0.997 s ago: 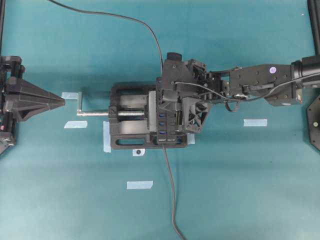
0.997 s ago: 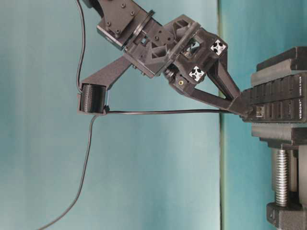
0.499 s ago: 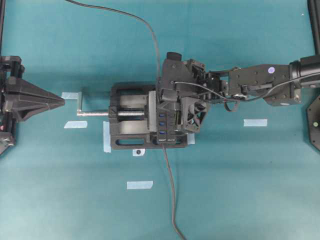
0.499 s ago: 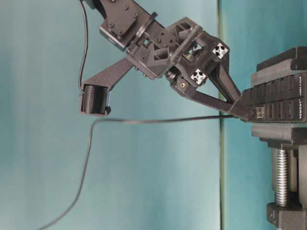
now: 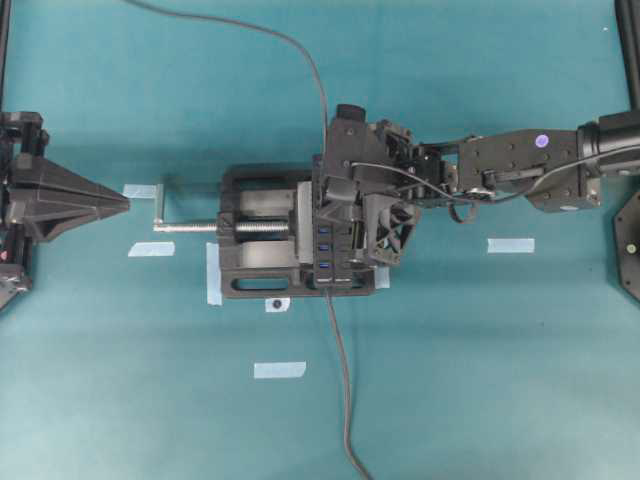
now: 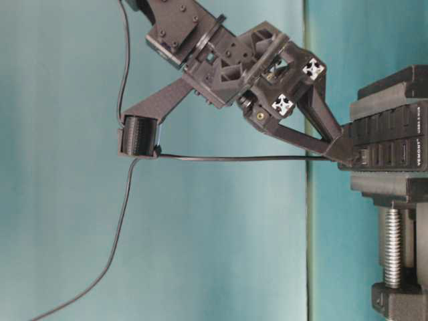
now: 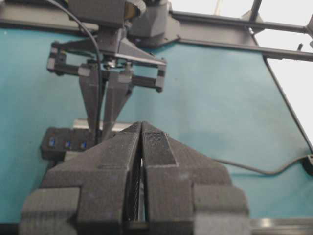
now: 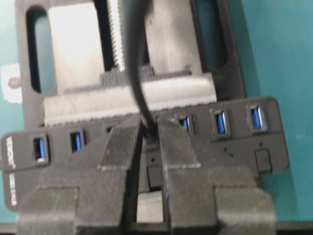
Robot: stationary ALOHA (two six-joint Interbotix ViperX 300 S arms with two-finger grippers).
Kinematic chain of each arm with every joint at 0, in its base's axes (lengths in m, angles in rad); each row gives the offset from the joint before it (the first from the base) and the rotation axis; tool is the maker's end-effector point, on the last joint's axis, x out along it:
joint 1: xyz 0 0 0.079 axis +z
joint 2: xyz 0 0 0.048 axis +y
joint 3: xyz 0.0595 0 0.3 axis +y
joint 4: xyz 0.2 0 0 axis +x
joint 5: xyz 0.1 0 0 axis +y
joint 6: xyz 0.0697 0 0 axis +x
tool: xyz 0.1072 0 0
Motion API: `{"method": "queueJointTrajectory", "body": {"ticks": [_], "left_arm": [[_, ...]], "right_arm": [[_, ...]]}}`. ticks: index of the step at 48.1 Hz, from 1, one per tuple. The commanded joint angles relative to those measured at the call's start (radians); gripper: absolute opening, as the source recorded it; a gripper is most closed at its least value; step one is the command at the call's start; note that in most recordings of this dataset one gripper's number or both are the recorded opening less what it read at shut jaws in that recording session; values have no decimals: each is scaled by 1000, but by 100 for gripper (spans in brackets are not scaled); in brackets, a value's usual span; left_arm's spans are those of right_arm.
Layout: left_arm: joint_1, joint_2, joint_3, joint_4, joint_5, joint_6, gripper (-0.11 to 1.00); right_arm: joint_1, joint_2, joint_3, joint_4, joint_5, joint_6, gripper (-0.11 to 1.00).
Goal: Insert the USB into the center port of the fixed hub
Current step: 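Push the USB plug into the center port with the right gripper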
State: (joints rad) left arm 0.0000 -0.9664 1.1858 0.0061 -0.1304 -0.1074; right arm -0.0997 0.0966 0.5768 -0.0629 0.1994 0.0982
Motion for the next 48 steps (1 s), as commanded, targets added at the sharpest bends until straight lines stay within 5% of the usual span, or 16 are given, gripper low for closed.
{"method": "queueJointTrajectory", "body": {"ticks": [1, 48], "left_arm": [[2, 3, -15, 2, -5, -2, 0], [2, 3, -15, 2, -3, -2, 0]], "right_arm": [[-9, -8, 6, -2, 18, 0, 8], [-5, 23, 8, -2, 55, 0, 8]]}}
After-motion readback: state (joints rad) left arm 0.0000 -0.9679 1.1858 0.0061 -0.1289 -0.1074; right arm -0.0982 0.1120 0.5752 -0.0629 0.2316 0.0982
